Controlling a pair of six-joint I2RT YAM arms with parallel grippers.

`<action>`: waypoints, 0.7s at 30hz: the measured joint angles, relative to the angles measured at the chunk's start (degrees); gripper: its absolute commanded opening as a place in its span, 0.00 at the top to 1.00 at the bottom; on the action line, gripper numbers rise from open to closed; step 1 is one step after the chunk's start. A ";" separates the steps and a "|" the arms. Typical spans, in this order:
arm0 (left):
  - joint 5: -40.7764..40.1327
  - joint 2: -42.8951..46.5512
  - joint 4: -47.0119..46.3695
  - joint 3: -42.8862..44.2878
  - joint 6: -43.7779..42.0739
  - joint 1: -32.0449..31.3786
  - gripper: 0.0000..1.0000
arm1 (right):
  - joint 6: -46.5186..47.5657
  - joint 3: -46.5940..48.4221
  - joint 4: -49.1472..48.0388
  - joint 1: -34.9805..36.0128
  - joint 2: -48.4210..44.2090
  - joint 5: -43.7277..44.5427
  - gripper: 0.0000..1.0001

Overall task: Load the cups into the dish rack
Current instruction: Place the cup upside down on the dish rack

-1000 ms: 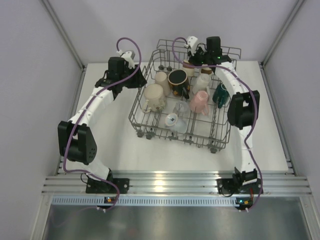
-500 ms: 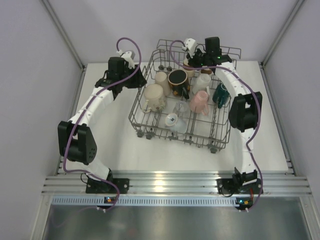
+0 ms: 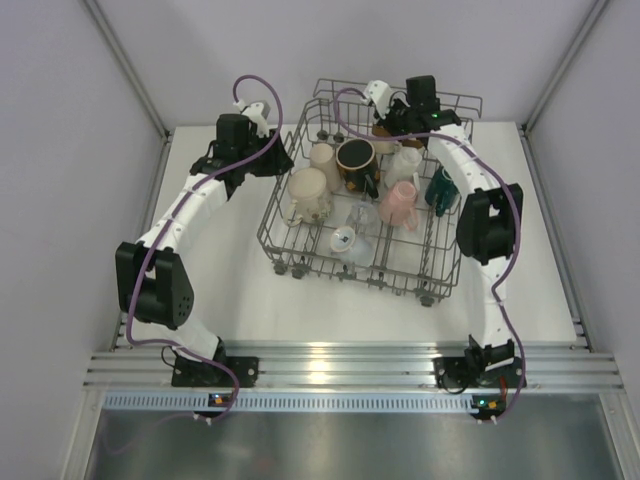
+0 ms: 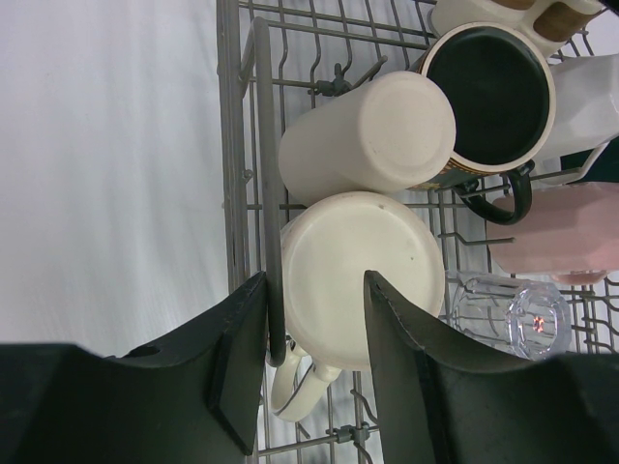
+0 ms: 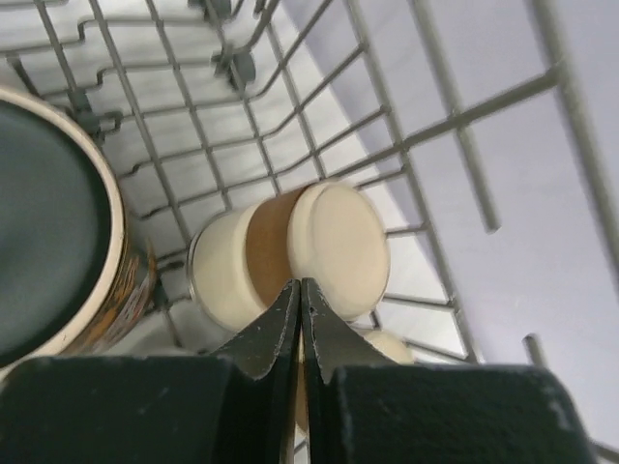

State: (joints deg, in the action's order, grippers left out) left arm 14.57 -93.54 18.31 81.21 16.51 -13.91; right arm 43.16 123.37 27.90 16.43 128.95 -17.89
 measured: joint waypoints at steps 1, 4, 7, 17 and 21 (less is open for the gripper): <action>0.00 0.00 -0.02 0.00 0.00 0.00 0.53 | -0.13 0.00 0.76 0.04 -0.07 0.85 0.99; 0.00 0.00 -0.02 0.00 0.00 0.00 0.53 | -0.22 -1.18 5.14 0.39 -0.11 3.98 1.00; -0.02 0.00 -0.04 0.00 0.00 0.00 0.53 | -0.46 -2.01 8.35 1.09 -0.09 5.46 1.00; -0.04 0.00 -0.04 0.00 0.00 0.00 0.53 | -2.93 -1.16 9.16 2.69 0.72 5.84 1.00; -0.02 0.00 -0.07 0.00 0.02 0.00 0.53 | -4.37 3.21 9.22 2.51 4.24 5.51 0.99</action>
State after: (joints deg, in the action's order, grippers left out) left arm 14.55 -93.54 18.24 81.21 16.53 -13.91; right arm 38.79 126.58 37.12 18.94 133.19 -12.38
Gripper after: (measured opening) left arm 0.477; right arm 0.006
